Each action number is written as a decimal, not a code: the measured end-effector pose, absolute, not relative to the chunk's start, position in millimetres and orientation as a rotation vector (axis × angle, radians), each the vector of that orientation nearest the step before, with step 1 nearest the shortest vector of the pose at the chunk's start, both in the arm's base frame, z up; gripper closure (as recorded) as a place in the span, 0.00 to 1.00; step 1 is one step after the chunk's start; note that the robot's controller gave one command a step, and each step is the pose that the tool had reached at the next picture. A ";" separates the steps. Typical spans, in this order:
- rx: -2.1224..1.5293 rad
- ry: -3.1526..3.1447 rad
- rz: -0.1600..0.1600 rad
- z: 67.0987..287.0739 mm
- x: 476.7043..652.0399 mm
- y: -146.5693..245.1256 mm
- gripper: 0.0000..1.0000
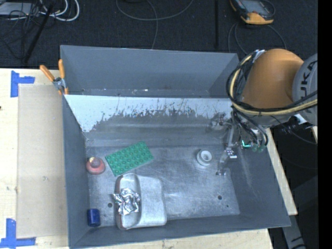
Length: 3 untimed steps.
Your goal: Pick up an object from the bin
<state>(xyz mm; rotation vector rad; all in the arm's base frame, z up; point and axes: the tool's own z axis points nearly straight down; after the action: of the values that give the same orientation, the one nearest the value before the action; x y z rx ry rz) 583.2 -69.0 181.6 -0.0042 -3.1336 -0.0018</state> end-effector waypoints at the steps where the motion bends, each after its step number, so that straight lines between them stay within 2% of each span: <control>1: -0.298 -3.131 -0.001 70.4 593.9 -95.7 0.00; 2: -0.411 -3.114 -0.001 100.7 579.9 -89.4 0.00; 3: -0.482 -3.102 -0.001 99.2 573.6 -85.5 0.00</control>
Offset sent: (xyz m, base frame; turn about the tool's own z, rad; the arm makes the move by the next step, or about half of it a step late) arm 0.0091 -0.0272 -0.1116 0.1869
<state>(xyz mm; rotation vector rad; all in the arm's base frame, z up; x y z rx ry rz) 573.6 -85.5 99.2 -0.4815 -3.1020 -0.0009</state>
